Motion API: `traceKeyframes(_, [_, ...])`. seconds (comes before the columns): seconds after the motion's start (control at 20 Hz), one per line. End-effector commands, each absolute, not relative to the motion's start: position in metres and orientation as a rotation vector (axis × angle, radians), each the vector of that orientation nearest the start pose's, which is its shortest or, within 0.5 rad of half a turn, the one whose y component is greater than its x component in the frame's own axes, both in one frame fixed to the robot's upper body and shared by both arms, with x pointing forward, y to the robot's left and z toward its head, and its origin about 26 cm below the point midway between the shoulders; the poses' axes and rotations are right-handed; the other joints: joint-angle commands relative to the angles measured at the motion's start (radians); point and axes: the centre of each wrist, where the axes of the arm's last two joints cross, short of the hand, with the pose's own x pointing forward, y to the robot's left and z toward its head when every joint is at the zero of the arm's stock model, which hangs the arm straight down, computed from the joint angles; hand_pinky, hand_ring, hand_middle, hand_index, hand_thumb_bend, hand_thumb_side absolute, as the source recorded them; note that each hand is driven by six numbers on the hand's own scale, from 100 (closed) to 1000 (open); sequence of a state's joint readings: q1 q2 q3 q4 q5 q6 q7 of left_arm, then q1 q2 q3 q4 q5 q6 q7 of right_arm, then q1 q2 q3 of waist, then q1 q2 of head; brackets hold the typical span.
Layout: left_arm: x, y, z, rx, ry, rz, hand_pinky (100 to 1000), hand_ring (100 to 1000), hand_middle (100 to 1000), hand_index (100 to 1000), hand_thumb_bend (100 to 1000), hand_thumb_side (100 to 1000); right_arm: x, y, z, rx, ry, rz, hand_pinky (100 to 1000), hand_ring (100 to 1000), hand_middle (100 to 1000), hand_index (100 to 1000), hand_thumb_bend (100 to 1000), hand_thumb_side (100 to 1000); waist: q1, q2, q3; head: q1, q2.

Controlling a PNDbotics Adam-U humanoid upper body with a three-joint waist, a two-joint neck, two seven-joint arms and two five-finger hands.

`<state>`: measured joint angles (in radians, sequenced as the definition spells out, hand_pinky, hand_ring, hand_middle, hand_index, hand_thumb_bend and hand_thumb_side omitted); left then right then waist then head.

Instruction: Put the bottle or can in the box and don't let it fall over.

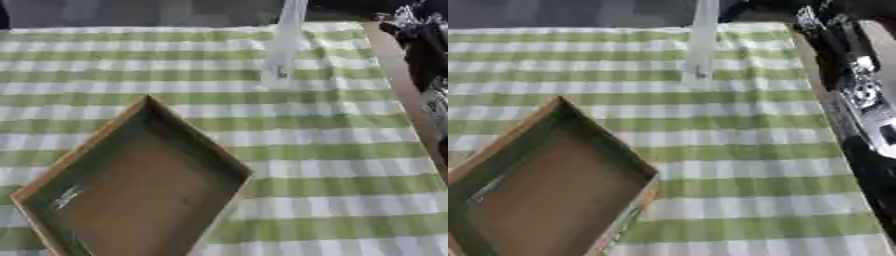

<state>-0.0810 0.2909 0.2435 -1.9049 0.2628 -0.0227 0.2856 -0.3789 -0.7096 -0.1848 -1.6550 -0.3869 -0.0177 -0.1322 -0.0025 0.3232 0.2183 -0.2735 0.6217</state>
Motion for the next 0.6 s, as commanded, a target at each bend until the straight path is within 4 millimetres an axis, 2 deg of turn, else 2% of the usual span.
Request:
traceKeyframes(0.05, [0.2746, 0.3489, 0.1426, 0.345, -2.066, 0.305, 1000, 596, 784, 787, 177, 850, 0.3287, -0.4064, 0.2534, -0.414, -2.161, 0.123, 925, 1000, 1000, 1000, 100, 538, -0.001, -0.014, -0.002, 0.002, -0.010])
traceKeyframes(0.3, [0.2747, 0.3486, 0.1430, 0.344, -2.068, 0.303, 1000, 597, 784, 788, 177, 850, 0.3286, -0.4068, 0.2551, -0.423, -2.152, 0.153, 929, 1000, 1000, 1000, 100, 500, -0.001, -0.013, -0.005, 0.003, -0.016])
traceKeyframes(0.45, [0.2745, 0.3488, 0.1426, 0.345, -2.067, 0.305, 1000, 597, 785, 788, 177, 850, 0.3282, -0.4059, 0.2564, -0.428, -2.145, 0.184, 935, 1000, 1000, 1000, 100, 456, 0.000, -0.013, -0.006, -0.001, -0.035])
traceKeyframes(0.6, [0.2742, 0.3490, 0.1419, 0.346, -2.064, 0.307, 1000, 598, 785, 788, 177, 850, 0.3280, -0.4050, 0.2576, -0.423, -2.129, 0.221, 941, 1000, 1000, 1000, 100, 361, 0.001, -0.015, -0.007, -0.007, -0.055])
